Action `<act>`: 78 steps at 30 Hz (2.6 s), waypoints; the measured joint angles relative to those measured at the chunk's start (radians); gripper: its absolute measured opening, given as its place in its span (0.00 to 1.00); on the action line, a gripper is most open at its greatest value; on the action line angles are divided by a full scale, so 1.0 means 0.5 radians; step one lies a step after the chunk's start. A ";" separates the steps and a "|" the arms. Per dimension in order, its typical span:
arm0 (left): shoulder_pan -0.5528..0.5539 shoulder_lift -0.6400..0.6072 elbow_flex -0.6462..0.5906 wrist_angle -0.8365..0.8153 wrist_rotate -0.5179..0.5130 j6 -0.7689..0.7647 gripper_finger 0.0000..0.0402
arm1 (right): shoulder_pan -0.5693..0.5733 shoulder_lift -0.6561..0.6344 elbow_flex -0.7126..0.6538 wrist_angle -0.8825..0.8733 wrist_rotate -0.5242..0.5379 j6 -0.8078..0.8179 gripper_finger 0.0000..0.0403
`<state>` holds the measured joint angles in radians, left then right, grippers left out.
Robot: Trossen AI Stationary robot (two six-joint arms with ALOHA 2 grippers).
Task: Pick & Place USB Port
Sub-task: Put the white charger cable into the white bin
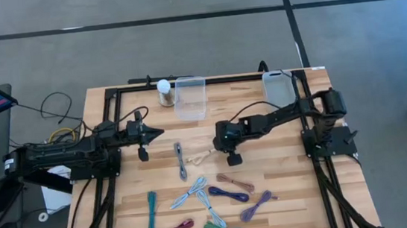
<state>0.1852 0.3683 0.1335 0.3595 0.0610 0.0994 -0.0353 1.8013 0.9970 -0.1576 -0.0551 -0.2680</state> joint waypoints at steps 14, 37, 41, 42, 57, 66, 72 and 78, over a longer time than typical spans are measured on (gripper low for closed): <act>0.000 0.000 0.000 0.000 0.000 0.000 0.02 | -0.227 -0.468 -0.005 -0.321 0.079 -0.002 0.00; 0.000 0.000 0.000 -0.007 0.000 0.000 0.02 | -0.584 -1.090 -0.143 -0.723 0.436 0.014 0.00; 0.000 0.000 0.000 -0.008 0.000 0.000 0.02 | -0.679 -1.226 -0.269 -0.722 0.444 0.056 0.00; 0.000 0.000 0.000 -0.008 0.000 0.000 0.02 | -0.704 -1.262 -0.303 -0.720 0.446 0.066 0.00; 0.000 0.000 0.000 -0.008 0.000 0.000 0.02 | -1.081 -1.753 -0.481 -0.943 0.733 0.205 0.00; 0.000 0.000 0.000 -0.008 0.000 0.000 0.02 | -1.308 -1.882 -0.481 -1.292 0.810 0.362 0.00; 0.000 0.000 0.000 -0.008 0.000 0.000 0.02 | -1.390 -1.906 -0.480 -1.406 0.894 0.452 0.00; 0.001 0.000 0.000 -0.008 0.000 0.000 0.02 | -1.452 -1.903 -0.492 -1.451 0.913 0.487 0.00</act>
<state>0.1856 0.3683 0.1335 0.3557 0.0608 0.0994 -0.7614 0.8497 0.7509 -0.8830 0.4015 -0.0246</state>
